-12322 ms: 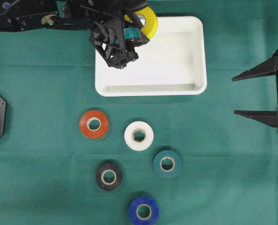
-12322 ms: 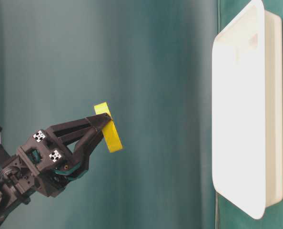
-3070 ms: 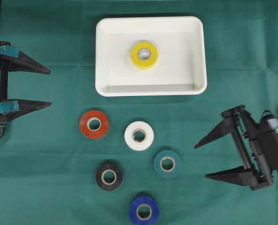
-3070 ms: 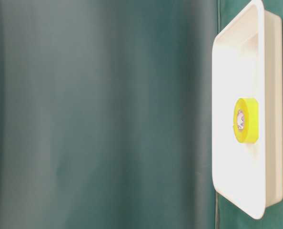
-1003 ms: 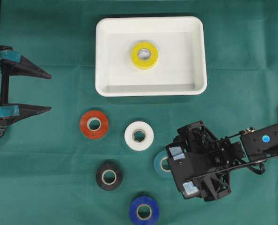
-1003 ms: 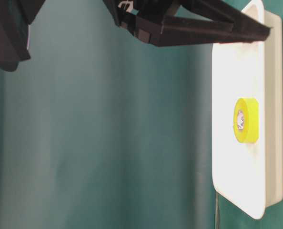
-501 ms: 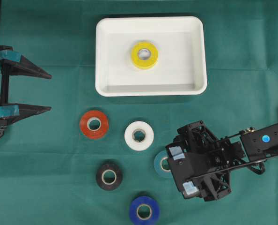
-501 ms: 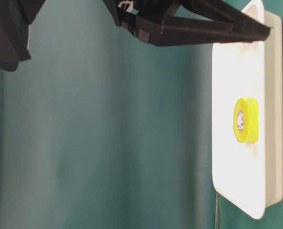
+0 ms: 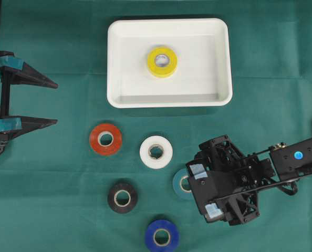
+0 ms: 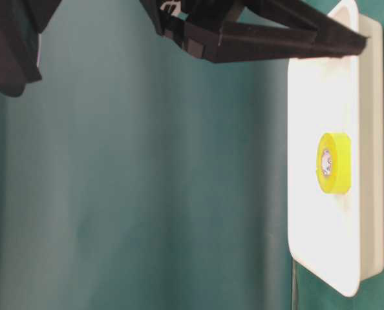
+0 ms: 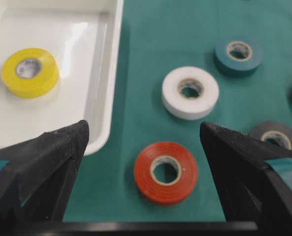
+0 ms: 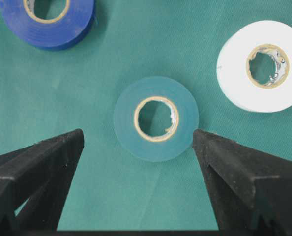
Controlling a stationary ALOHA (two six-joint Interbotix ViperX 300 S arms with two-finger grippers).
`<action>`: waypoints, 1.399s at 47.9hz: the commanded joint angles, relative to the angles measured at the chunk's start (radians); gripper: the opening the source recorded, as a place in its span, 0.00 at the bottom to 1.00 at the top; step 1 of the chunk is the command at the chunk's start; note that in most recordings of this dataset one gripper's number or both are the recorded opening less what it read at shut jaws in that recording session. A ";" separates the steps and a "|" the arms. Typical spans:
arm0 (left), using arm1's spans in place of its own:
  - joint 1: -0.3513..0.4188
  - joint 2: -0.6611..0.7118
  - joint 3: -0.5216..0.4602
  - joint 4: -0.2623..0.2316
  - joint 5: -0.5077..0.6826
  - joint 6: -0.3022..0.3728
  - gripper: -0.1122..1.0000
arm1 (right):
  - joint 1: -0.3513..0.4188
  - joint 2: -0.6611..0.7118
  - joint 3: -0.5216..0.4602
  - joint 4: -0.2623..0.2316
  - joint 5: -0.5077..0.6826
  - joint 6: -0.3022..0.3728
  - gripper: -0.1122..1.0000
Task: Pick up the tape from a random location and place it into the white case.
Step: 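Lower the open right gripper over the teal roll's center hole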
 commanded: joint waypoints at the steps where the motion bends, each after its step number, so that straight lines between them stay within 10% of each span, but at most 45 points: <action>1: -0.003 0.005 -0.011 -0.002 -0.005 0.002 0.98 | 0.000 -0.014 -0.021 -0.002 -0.005 0.005 0.92; 67: -0.003 0.005 -0.006 -0.002 -0.002 0.000 0.98 | 0.035 0.187 0.028 0.037 -0.245 0.041 0.92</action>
